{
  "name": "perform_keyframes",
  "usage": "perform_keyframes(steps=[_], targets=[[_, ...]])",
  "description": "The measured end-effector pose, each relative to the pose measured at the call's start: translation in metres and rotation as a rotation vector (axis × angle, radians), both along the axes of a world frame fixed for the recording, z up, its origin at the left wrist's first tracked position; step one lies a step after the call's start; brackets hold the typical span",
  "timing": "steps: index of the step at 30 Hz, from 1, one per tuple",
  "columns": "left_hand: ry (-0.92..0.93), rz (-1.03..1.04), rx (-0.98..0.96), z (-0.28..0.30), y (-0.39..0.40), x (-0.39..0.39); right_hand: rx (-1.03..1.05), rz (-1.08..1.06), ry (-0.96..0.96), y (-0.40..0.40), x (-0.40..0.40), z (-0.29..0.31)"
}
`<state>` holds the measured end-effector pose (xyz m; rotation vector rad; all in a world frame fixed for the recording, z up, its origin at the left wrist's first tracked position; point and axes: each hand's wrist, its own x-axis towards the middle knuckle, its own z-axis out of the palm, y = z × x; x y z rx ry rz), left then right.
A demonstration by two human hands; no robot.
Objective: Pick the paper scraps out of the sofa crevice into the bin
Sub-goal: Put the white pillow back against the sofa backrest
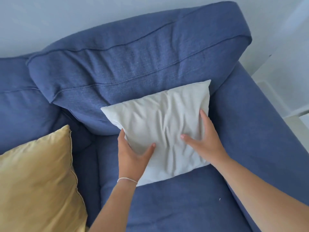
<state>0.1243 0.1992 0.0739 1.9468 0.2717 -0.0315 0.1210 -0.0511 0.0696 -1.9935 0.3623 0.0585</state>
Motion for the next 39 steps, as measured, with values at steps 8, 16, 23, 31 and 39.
perform_keyframes(steps=[8,16,23,31,39], targets=[[0.109,-0.053,0.066,-0.008,0.003,0.016,-0.018,0.123,0.124,-0.024,0.000,-0.006],[-0.079,-0.015,0.397,0.004,-0.032,-0.010,0.026,-0.056,0.114,-0.043,-0.040,0.003],[-0.103,-0.769,0.331,0.030,-0.138,-0.064,-0.295,-0.344,0.052,-0.114,-0.132,0.036],[-0.499,-1.560,0.562,0.042,-0.306,-0.087,-0.634,-0.421,0.772,-0.195,-0.245,0.019],[-0.410,-1.869,1.235,-0.001,-0.413,-0.093,-0.483,-0.447,0.686,-0.204,-0.258,-0.001]])
